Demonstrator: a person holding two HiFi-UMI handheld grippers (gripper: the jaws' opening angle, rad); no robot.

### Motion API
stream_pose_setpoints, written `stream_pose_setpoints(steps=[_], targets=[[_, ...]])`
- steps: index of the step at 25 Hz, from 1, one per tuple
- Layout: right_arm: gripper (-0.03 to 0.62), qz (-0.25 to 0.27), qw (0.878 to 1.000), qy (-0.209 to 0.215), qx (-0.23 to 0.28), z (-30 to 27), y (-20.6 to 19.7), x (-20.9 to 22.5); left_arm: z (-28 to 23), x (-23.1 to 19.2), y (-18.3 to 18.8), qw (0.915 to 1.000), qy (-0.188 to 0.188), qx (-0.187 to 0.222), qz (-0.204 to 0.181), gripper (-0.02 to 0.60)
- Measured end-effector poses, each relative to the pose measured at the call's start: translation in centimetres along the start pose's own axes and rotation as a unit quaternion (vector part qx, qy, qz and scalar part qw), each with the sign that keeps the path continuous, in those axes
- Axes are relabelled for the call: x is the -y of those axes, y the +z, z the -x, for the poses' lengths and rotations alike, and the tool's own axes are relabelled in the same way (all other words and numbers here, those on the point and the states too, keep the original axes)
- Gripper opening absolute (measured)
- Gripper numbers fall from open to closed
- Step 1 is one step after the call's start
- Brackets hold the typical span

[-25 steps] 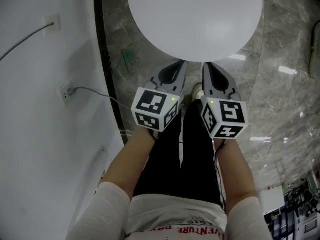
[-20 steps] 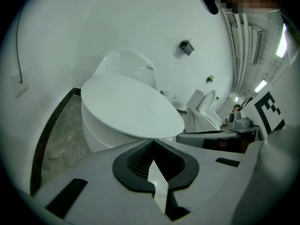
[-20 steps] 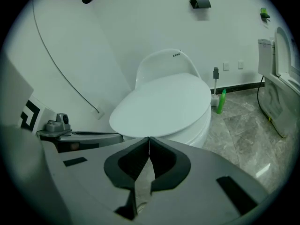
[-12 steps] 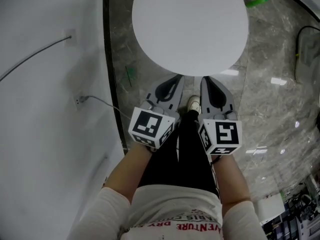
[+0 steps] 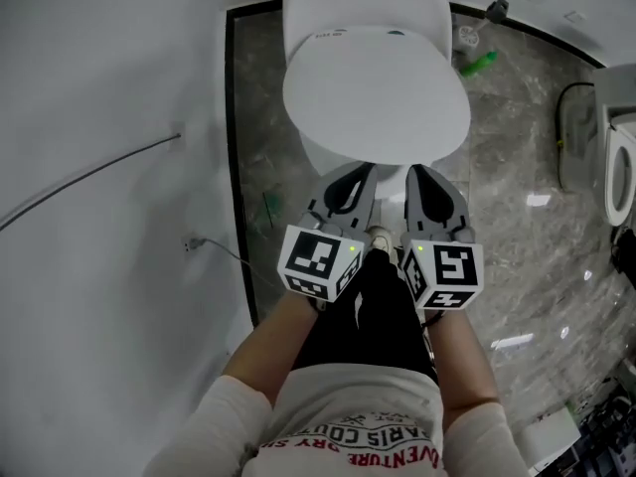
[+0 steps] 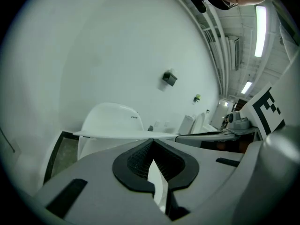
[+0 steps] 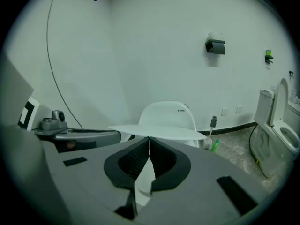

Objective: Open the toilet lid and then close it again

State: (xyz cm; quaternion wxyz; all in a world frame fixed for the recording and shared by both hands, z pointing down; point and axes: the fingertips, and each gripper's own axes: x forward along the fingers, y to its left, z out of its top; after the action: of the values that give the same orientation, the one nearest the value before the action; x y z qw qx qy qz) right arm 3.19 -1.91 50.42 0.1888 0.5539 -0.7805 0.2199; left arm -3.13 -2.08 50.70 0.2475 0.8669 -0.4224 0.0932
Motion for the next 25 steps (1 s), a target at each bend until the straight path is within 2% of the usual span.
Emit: stream_pose_setpoints(steps=[5, 10, 19, 25], targets=[[0.012, 0.028, 0.999, 0.002, 0.02, -1.0, 5.1, 0.8, -1.6, -0.6, 5.1, 0.9997, 0.006, 0.014, -0.019, 0.003], [0.012, 0.025, 0.999, 0.023, 0.019, -2.1, 9.3, 1.8, -3.2, -1.3, 9.3, 0.9995, 0.02, 0.008, -0.025, 0.003], [0.012, 0.022, 0.998, 0.051, 0.006, -5.8, 15.9, 4.2, -7.2, -3.9, 16.0, 0.9972, 0.072, -0.002, -0.022, 0.003], [0.012, 0.019, 0.998, 0.065, 0.018, -9.0, 20.4, 5.8, -10.4, -5.8, 20.4, 0.9947, 0.096, 0.012, -0.035, 0.003]])
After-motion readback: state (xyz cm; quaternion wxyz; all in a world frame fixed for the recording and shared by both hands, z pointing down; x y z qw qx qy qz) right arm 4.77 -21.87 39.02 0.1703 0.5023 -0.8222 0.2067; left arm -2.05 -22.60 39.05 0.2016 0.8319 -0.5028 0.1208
